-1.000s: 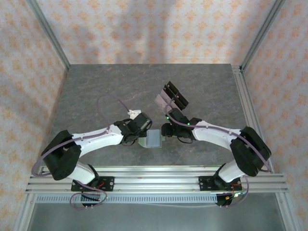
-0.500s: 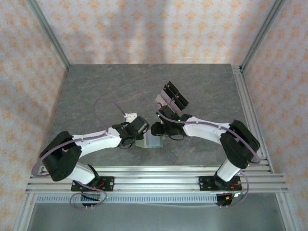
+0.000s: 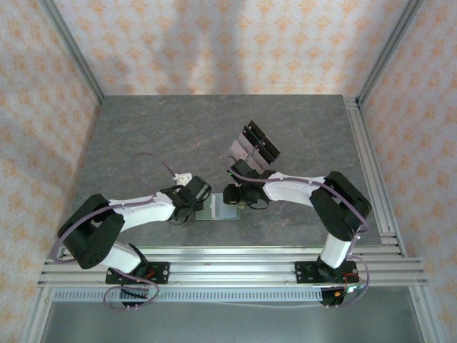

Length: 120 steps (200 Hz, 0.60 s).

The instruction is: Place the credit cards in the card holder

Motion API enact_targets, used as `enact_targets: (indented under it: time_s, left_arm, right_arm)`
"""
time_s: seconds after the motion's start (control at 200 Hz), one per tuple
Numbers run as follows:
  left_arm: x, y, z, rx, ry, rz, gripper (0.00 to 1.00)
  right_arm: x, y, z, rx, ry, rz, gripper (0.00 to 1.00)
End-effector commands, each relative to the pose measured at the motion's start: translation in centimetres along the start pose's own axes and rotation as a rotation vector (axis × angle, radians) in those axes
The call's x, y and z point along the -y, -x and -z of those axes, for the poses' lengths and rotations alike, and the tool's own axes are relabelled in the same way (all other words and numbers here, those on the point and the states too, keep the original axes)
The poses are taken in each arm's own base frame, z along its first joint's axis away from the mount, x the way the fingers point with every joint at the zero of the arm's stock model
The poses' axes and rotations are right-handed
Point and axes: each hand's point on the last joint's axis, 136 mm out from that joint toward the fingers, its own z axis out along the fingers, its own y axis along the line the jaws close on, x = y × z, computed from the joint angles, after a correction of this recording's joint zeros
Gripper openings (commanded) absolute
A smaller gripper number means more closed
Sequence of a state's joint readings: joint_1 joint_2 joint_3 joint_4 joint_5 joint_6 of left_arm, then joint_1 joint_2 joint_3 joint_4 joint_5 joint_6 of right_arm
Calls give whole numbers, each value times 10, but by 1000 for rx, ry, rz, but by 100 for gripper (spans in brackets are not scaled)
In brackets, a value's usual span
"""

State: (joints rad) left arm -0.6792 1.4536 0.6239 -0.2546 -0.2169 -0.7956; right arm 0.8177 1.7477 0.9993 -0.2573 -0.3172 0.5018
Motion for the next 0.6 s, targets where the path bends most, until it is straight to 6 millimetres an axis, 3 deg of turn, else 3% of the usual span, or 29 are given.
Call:
enact_targets:
  time_s: [0.0,0.245,0.595]
  left_arm:
    - [-3,3,-3,19,2,23,50]
    - [1,4,-2,23,-19,28,50]
    - [2,4,-3,21,-24,30,50]
  right_arm:
    - [-12,8,5,19,31,-6,45]
    - [-28,14,19,40,71,9,45]
    - [-45,16,24,40,106,26,44]
